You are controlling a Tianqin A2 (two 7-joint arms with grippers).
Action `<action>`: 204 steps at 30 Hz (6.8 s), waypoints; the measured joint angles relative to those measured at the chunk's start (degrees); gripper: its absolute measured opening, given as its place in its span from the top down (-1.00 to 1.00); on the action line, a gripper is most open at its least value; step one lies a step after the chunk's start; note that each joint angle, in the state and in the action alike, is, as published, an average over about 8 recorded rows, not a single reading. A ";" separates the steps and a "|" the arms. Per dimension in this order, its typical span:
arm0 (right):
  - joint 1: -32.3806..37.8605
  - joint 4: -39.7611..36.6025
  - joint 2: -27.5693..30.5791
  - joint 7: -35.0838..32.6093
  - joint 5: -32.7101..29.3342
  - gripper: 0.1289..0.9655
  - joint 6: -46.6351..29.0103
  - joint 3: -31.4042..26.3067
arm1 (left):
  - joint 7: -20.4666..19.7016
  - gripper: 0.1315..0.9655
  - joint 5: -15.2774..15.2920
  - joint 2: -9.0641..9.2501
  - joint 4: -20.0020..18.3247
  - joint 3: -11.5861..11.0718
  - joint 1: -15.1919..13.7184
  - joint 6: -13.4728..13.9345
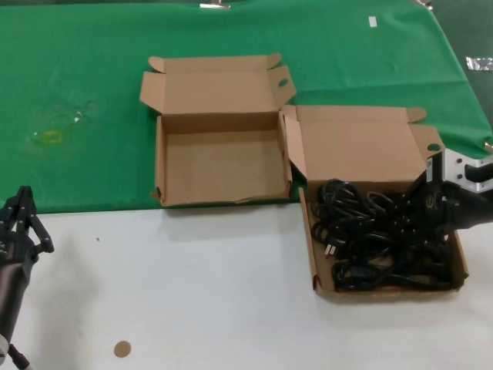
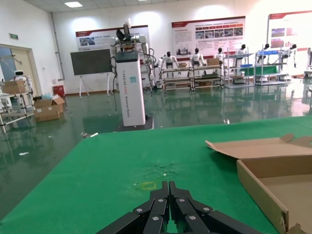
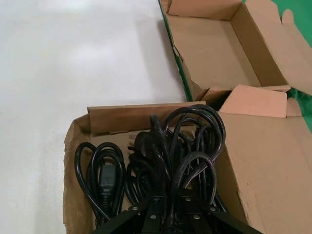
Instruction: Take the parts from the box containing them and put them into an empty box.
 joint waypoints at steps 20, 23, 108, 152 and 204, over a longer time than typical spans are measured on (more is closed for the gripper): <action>9.18 -2.17 -7.18 1.29 -1.71 0.91 -1.91 -1.81 | -0.03 0.95 0.02 0.00 0.00 0.00 0.00 0.00; 11.40 -3.96 -10.19 0.88 -3.02 0.91 -1.15 -2.96 | -0.02 0.95 0.02 0.00 0.00 0.00 0.00 0.00; 22.27 -32.04 -36.50 -5.61 -8.70 -0.50 18.87 -6.72 | -0.01 0.84 0.01 0.00 0.00 0.00 0.00 0.00; -17.71 -3.82 -33.40 -10.48 13.01 -1.00 48.11 12.57 | 0.00 -0.81 0.00 0.00 0.00 0.00 0.00 0.00; -41.68 13.10 -31.53 -13.40 26.04 -1.00 65.66 24.15 | 0.01 -1.00 -0.01 0.00 0.00 0.00 0.00 0.00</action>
